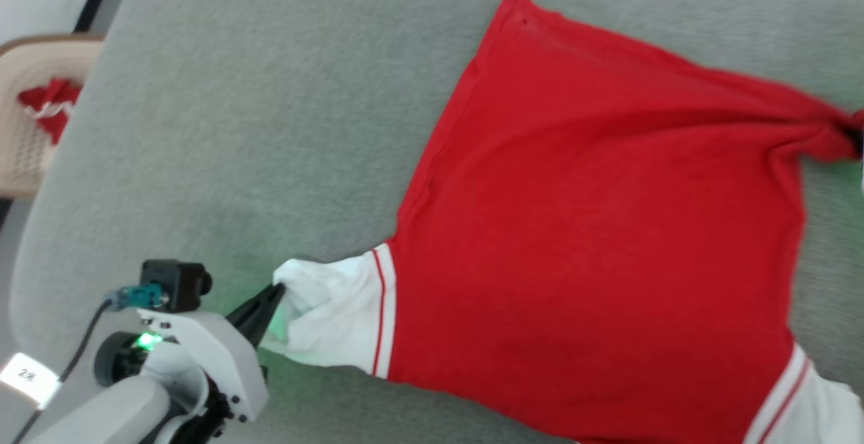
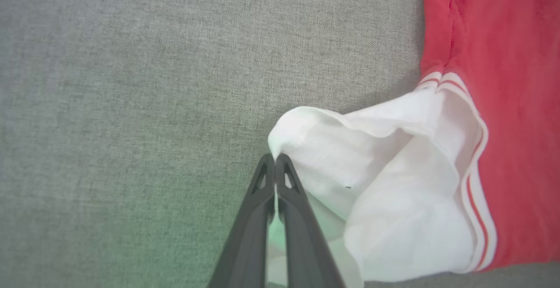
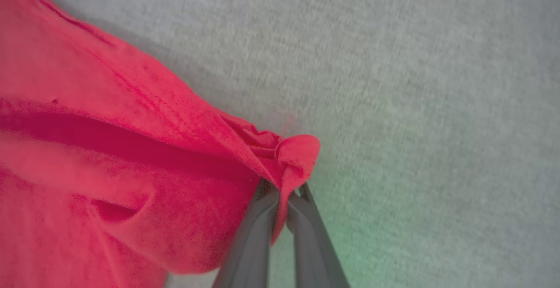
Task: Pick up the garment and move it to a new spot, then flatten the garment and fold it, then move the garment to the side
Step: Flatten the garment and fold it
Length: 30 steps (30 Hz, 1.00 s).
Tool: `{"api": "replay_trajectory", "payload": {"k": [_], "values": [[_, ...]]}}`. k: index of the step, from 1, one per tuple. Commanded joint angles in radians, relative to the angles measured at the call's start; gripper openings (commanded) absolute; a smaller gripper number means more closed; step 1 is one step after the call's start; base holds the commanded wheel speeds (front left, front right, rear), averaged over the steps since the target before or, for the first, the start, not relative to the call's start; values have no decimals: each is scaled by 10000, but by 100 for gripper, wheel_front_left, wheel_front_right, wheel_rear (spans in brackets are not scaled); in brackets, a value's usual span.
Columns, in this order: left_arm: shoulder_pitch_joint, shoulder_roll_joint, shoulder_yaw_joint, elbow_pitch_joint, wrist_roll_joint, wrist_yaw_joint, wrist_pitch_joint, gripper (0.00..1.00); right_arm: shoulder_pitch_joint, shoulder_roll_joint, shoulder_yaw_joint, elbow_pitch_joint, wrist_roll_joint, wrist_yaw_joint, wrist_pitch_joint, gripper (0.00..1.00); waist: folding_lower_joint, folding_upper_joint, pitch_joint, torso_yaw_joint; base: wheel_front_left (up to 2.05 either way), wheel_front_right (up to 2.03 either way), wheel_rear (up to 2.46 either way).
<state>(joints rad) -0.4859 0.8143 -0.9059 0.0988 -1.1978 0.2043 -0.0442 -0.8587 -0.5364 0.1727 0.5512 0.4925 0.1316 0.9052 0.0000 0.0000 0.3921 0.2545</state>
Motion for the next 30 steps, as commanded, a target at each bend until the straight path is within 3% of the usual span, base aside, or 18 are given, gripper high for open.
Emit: {"api": "replay_trajectory", "payload": {"k": [1, 11, 19, 25, 30], "values": [[94, 79, 27, -26, -31, 69, 13, 0, 333, -23, 26, -61, 18, -19, 45, 0, 0, 0, -490, -588, 0, 0, 0], [479, 828, 104, -852, -125, 496, 172, 0, 4388, 102, -1417, -3549, 978, -19, 675, 0, 0, 0, -1076, -1759, 0, 0, 0], [623, 1109, 145, -1139, -204, 608, 239, 0, 7737, 1242, -3203, -5399, 891, -19, 1073, 0, 0, 0, -1199, -2188, 0, 0, 0], [663, 1170, 149, -1183, -243, 576, 258, 0, 8931, 2272, -3874, -5786, 464, -19, 599, 0, 0, 0, -1173, -2326, 0, 0, 0], [618, 1095, 120, -1118, -237, 505, 263, 0, 8960, 2825, -3538, -4541, -30, -28, -284, 0, 0, 0, -1120, -2354, 0, 0, 0]]}}
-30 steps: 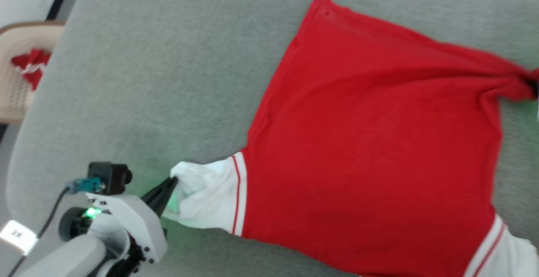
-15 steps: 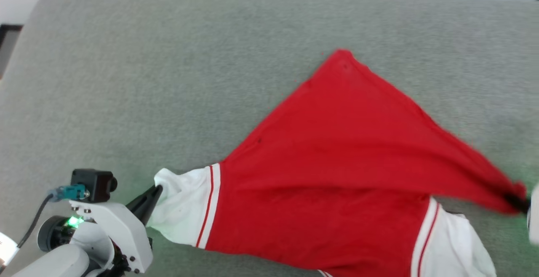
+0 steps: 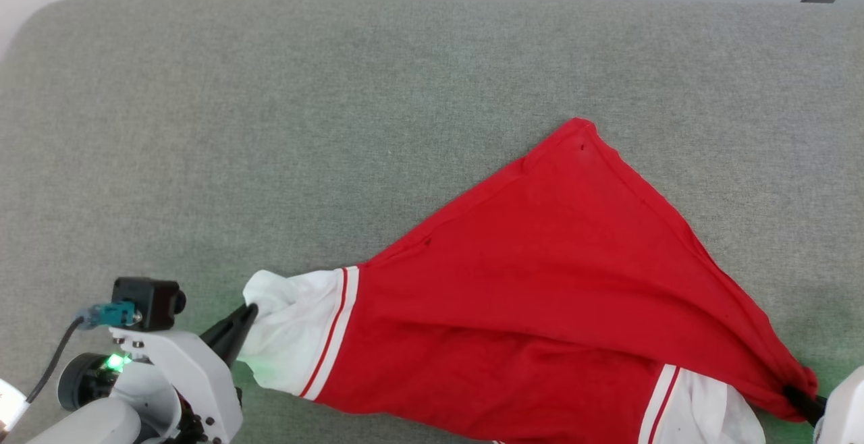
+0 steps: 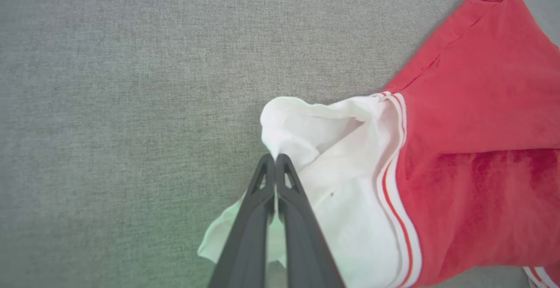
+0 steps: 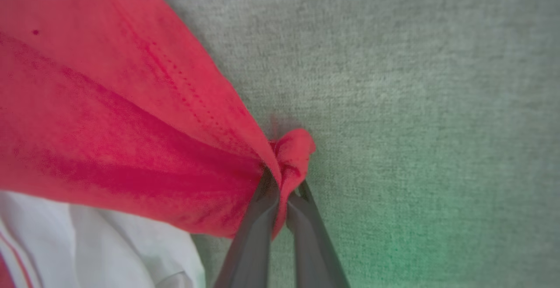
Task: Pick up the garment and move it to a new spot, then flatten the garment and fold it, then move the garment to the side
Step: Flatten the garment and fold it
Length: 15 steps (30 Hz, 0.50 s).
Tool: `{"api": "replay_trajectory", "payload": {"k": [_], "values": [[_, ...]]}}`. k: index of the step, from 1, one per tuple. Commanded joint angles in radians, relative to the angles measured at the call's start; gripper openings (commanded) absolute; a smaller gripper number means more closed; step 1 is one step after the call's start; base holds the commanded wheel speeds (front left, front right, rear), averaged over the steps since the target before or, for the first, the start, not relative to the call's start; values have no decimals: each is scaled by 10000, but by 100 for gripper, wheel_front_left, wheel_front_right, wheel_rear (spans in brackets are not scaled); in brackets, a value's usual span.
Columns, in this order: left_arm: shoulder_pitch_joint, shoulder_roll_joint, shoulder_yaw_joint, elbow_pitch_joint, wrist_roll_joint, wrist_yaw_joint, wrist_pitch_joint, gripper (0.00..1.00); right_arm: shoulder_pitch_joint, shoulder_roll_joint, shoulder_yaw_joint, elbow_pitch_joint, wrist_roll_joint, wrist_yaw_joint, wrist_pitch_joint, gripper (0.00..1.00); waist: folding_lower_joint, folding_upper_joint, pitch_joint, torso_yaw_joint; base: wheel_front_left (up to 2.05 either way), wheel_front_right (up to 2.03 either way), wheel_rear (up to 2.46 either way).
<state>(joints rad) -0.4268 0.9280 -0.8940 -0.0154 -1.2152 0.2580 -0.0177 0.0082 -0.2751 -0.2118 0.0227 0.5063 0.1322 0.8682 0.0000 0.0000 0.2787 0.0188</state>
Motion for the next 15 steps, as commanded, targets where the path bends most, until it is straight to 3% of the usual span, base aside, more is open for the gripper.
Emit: {"api": "replay_trajectory", "payload": {"k": [1, 2, 4, 5, 6, 10, 15], "values": [[20, -48, -6, 48, -56, -42, -2, 0, 202, 260, 327, 1018, -245, -37, -167, 0, 0, 0, 15, 4, 0, 0, 0], [10, -57, -13, 73, -46, -62, 8, 0, 110, 231, 396, 1258, -337, -45, -360, 19, 0, 0, 11, 9, 0, 0, 0], [14, -85, -26, 117, -58, -87, 18, 0, -43, 241, 552, 1669, -334, -51, -547, 46, 0, 0, -17, 19, 0, 0, 0], [26, -89, -32, 132, -60, -93, 13, 0, -106, 210, 584, 1766, -315, -51, -625, 77, 0, 0, -39, 23, 0, 0, 0], [42, -91, -35, 139, -63, -94, 7, 0, -161, 133, 622, 1831, -330, -58, -646, 100, 0, 0, -63, 24, 0, 0, 0], [149, -88, -58, 156, -102, -56, -25, 0, -276, -116, 515, 1620, -139, -75, -523, 100, 0, 0, -186, 13, 0, 0, 0], [230, -52, -60, 73, -107, 2, -71, 0, -358, -292, 271, 294, 118, -43, -58, 100, 0, 0, -311, 28, 0, 0, 0]]}}
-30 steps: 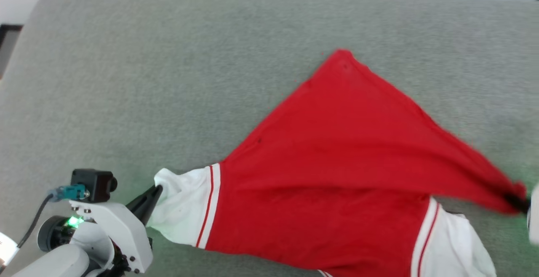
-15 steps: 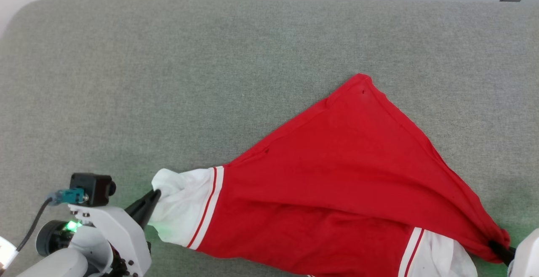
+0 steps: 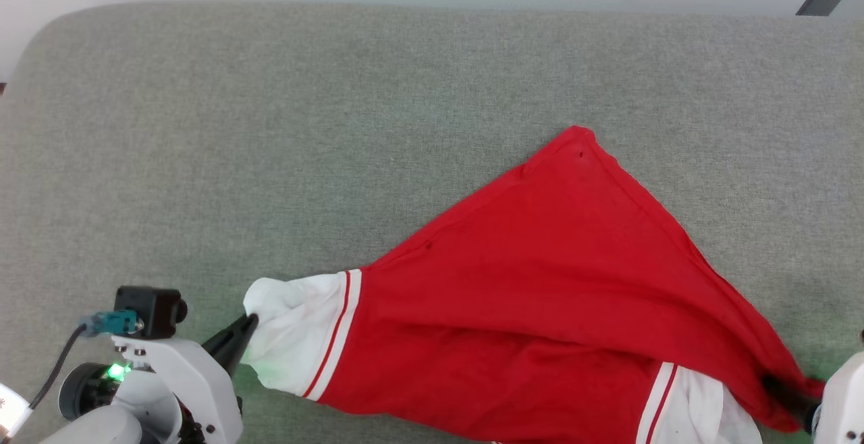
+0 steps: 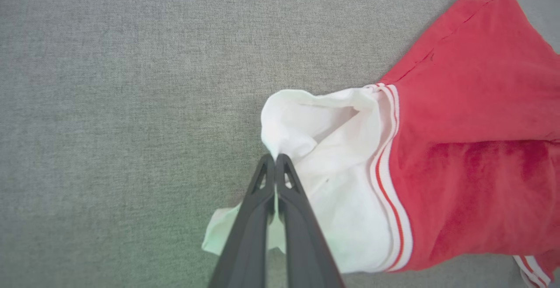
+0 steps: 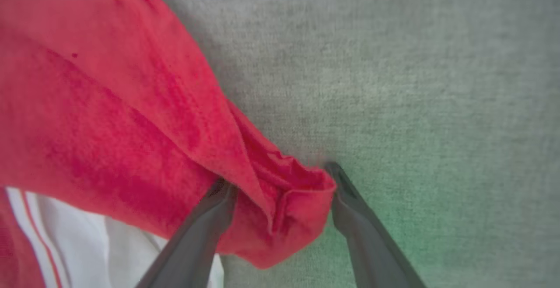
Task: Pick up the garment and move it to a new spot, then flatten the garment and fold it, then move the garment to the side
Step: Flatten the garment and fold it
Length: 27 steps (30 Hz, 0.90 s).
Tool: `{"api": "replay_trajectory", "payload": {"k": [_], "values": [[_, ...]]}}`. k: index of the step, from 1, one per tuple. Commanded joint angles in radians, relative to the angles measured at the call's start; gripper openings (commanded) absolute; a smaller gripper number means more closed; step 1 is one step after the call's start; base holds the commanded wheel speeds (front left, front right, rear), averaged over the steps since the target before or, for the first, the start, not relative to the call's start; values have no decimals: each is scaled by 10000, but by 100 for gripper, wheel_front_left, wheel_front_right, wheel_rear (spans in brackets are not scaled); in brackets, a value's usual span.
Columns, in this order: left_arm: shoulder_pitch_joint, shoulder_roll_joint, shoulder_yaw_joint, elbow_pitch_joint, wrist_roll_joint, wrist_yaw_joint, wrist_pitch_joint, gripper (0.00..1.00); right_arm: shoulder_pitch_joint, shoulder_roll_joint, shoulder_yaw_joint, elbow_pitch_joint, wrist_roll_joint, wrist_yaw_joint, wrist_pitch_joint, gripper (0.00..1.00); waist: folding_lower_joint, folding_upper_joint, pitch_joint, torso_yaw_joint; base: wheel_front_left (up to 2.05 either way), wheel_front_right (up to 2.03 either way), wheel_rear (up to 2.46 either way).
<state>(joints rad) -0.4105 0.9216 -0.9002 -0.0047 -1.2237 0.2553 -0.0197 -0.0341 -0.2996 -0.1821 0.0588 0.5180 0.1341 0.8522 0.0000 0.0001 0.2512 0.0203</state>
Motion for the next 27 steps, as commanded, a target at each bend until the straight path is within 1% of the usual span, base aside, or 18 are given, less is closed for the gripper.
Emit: {"api": "replay_trajectory", "payload": {"k": [1, 5, 8, 10, 14, 17, 19, 23, 24, 27], "values": [[75, 18, -4, -54, -15, 36, -50, 0, 18, -87, -76, -442, 60, -50, 215, 100, 0, -1, -49, 27, 0, 0, 0], [59, -1, -25, -146, 36, 60, -28, 0, -269, -141, -264, -1818, -4, -44, 632, 100, 0, -1, -78, 133, 0, 0, 0], [-7, -68, -54, -189, 86, 39, -10, 0, -608, -149, -172, -2628, -118, -42, 782, 100, 0, -1, -62, 265, 0, 0, 0], [-46, -113, -79, -204, 117, 10, -10, 0, -964, -154, 30, -2980, -198, -43, 739, 100, 0, -1, -36, 369, 0, 0, 0], [-159, -251, -110, -173, 160, -80, 1, 0, -1893, -304, 681, -3025, -441, -43, 448, 100, 0, -1, 67, 621, 0, 0, 0], [-288, -367, -148, -125, 226, -159, 29, 0, -2845, -559, 1391, -2607, -755, -43, -192, 100, 0, -1, 205, 835, 0, 0, 0], [-396, -460, -151, -82, 267, -205, 35, 0, -3551, -650, 1862, -2026, -948, -43, -741, 100, 0, -1, 326, 974, 0, 0, 0], [-648, -677, -202, 51, 387, -366, 60, 0, -5022, -811, 2857, -285, -1015, -43, -1526, 100, 0, -1, 607, 1300, 0, 0, 0], [-648, -677, -202, 51, 387, -366, 60, 0, -5022, -811, 2857, -285, -1015, -43, -1526, 100, 0, -1, 607, 1300, 0, 0, 0], [-879, -891, -246, 193, 461, -504, 112, 0, -6097, -940, 3585, 1186, -887, -43, -1834, 100, 0, -1, 820, 1570, 0, 0, 0]]}}
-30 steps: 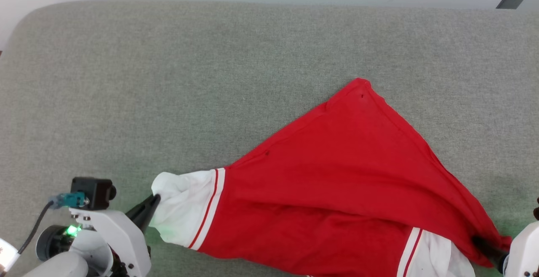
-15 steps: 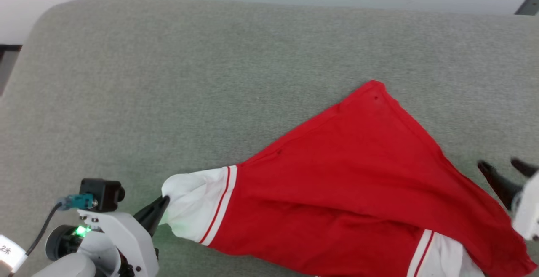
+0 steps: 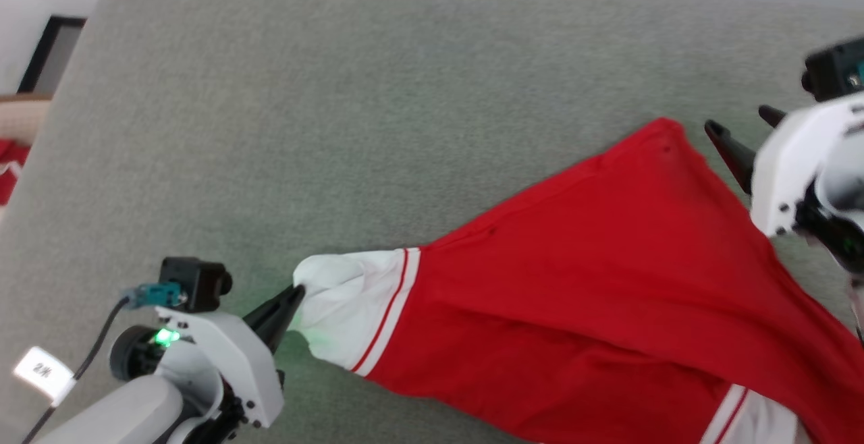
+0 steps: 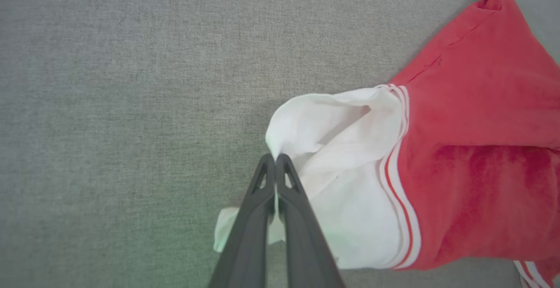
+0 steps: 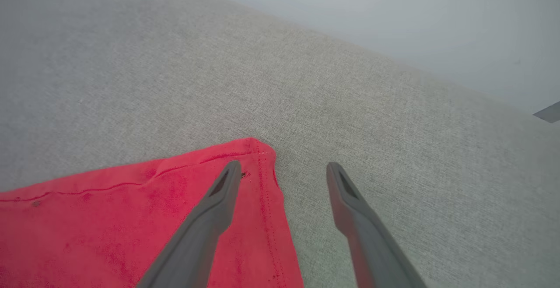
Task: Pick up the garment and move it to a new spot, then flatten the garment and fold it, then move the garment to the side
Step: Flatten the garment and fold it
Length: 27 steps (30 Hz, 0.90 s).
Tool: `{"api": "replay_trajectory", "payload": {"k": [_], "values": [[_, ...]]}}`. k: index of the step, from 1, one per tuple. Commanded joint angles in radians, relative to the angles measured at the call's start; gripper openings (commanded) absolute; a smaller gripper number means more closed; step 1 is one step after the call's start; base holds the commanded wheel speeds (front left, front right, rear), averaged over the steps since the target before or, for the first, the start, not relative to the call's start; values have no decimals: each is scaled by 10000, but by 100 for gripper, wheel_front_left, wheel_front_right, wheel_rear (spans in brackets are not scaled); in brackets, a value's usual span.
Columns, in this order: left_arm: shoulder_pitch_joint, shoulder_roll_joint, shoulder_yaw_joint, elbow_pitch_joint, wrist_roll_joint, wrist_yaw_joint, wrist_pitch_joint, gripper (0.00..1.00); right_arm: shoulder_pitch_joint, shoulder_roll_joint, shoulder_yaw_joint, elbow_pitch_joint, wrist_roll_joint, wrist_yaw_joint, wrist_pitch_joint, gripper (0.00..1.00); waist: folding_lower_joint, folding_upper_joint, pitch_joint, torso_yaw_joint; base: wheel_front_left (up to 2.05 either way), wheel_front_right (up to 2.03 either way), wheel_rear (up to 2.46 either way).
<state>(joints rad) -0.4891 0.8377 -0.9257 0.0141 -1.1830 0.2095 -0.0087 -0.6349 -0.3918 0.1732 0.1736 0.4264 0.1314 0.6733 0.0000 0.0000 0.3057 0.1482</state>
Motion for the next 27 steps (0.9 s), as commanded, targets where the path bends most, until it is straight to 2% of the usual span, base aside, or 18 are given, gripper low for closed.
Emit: {"api": "replay_trajectory", "payload": {"k": [1, 3, 4, 8, 17, 18, 19, 23, 27], "values": [[-169, -123, -18, 55, 77, -97, 20, 0, -432, -62, 322, 525, 77, -16, -81, 100, 0, 0, 349, 385, 0, 0, 0], [-337, -314, -61, 249, 147, -228, 28, 0, -1352, -56, 968, 1908, 366, -16, -65, 100, 0, 0, 518, 609, 0, 0, 0], [-337, -314, -61, 249, 147, -228, 28, 0, -1352, -56, 968, 1908, 366, -16, -65, 100, 0, 0, 518, 609, 0, 0, 0], [-539, -574, -128, 491, 210, -412, 33, 0, -2325, 8, 1477, 3632, 710, -16, 367, 100, 0, 0, 695, 897, 0, 0, 0], [-791, -967, -219, 975, 254, -693, -2, 0, -3251, 256, 2265, 6456, 1147, -16, 2304, 100, 0, 0, 838, 1299, 0, 0, 0], [-788, -976, -219, 1014, 240, -704, -11, 0, -3244, 257, 2365, 6652, 1168, -16, 2526, 39, 0, 0, 836, 1316, 0, 0, 0], [-782, -981, -218, 1057, 229, -729, -14, 0, -3274, 174, 2407, 6859, 1123, -16, 2680, 0, 0, 0, 833, 1329, 0, 0, 0], [-744, -1008, -210, 1184, 176, -756, -49, 0, -3488, 81, 2489, 7252, 1030, -16, 2852, 0, 0, 0, 774, 1318, 0, 0, 0], [-766, -902, -149, 1194, 81, -764, 47, 0, -3771, 98, 2447, 7220, 980, -16, 2481, 0, 0, 0, 651, 1169, 0, 0, 0]]}}
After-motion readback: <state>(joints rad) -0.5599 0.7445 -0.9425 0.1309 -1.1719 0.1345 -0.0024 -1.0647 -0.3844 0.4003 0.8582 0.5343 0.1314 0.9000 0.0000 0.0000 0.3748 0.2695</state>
